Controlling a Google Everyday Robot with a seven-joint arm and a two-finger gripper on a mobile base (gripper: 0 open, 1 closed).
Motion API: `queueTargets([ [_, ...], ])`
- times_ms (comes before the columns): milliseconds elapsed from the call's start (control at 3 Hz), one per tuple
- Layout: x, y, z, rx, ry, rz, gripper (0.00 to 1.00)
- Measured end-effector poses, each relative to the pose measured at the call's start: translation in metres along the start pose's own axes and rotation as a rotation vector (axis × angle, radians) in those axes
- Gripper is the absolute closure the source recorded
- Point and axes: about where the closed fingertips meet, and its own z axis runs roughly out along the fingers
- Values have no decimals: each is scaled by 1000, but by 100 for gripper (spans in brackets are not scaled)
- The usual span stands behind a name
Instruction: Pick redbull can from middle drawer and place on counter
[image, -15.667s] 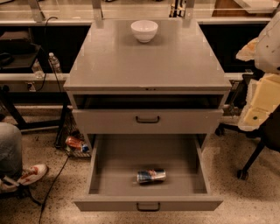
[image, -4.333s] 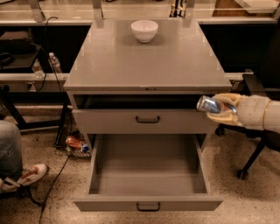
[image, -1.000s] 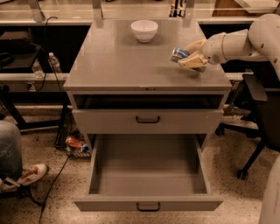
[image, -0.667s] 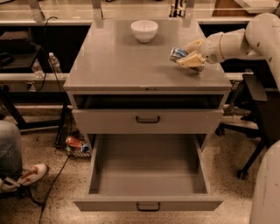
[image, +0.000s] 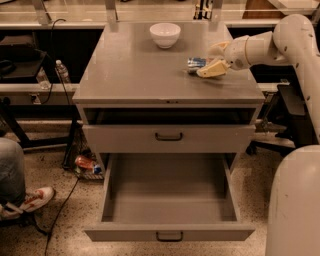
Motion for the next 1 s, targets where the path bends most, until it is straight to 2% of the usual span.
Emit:
queueTargets([
  [333, 0, -9, 0, 20, -4, 0, 0],
  [667, 5, -19, -15, 63, -5, 18, 0],
  [1000, 24, -30, -49, 148, 7, 75, 0],
])
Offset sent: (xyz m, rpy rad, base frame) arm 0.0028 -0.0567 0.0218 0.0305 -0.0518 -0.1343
